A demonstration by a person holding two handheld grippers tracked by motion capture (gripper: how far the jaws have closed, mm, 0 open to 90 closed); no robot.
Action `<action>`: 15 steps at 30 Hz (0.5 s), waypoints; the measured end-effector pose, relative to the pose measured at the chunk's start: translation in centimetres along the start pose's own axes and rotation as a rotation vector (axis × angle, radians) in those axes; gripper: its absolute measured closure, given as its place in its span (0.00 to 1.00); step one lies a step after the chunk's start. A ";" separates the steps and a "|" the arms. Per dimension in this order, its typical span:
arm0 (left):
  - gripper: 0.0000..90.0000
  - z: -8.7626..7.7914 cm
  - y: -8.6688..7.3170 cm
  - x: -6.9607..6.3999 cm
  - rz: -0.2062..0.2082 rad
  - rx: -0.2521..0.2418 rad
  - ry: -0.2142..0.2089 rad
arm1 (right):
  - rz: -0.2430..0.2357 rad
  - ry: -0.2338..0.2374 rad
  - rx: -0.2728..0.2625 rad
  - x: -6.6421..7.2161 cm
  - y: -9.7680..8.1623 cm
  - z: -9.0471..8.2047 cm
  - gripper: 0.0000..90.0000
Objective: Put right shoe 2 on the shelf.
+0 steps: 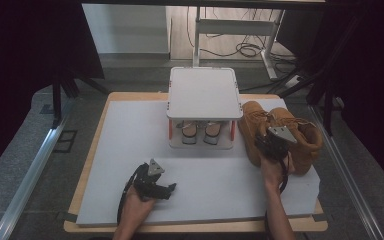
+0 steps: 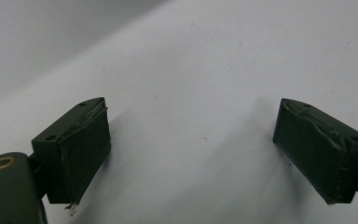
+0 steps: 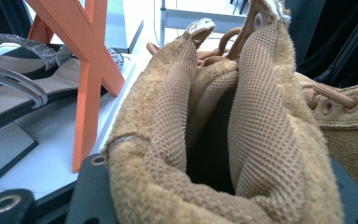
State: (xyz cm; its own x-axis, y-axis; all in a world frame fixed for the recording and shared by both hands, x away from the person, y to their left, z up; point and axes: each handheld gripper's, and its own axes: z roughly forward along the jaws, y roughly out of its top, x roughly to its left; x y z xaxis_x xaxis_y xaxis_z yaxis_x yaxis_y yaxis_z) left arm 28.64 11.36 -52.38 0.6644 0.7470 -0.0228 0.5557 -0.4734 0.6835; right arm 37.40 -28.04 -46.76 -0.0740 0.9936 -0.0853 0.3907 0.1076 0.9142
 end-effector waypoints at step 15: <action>0.12 0.0 0.0 0.0 0.004 0.001 0.001 | -0.017 0.026 0.019 -0.3 1.7 -1.5 0.56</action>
State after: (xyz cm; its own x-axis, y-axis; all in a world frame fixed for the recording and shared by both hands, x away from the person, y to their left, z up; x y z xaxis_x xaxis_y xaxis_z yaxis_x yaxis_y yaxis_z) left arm 28.66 11.37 -52.37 0.6660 0.7457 -0.0198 0.5536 -0.4763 0.6832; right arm 36.70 -28.19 -44.57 -0.1045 0.9905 -0.0898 0.4067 0.1249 0.9050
